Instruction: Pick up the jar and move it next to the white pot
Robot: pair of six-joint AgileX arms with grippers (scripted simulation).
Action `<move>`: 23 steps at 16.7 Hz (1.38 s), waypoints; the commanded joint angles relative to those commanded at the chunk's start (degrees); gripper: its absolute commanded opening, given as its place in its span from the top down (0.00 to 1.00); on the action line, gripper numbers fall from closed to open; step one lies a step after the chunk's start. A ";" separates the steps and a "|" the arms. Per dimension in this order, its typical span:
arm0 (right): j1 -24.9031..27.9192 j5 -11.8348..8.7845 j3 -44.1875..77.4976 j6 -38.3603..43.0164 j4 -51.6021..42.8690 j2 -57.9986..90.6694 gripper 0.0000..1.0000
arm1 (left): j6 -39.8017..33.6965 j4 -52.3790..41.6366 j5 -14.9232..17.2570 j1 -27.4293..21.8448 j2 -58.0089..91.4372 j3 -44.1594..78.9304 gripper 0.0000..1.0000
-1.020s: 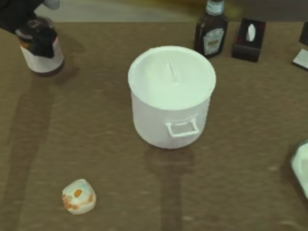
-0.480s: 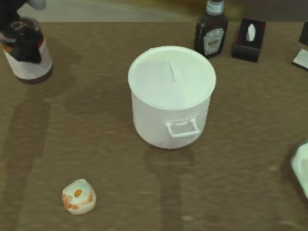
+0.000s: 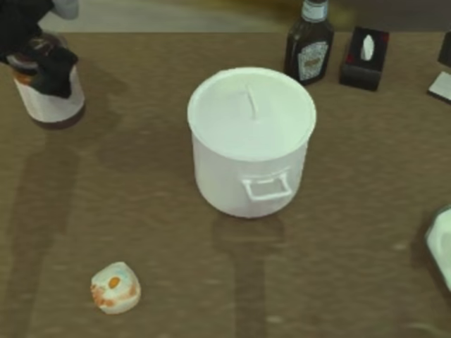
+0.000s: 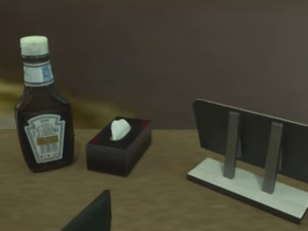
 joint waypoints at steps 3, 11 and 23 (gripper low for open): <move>0.00 0.00 0.00 0.00 0.00 0.00 0.00 | -11.00 3.72 -3.04 -3.59 -2.15 -5.45 1.00; 0.00 0.00 0.00 0.00 0.00 0.00 0.00 | -47.50 16.14 -12.77 -14.44 -10.40 -24.05 1.00; 0.00 0.00 0.00 0.00 0.00 0.00 0.00 | -54.29 23.83 -15.27 -16.96 -10.69 -30.76 1.00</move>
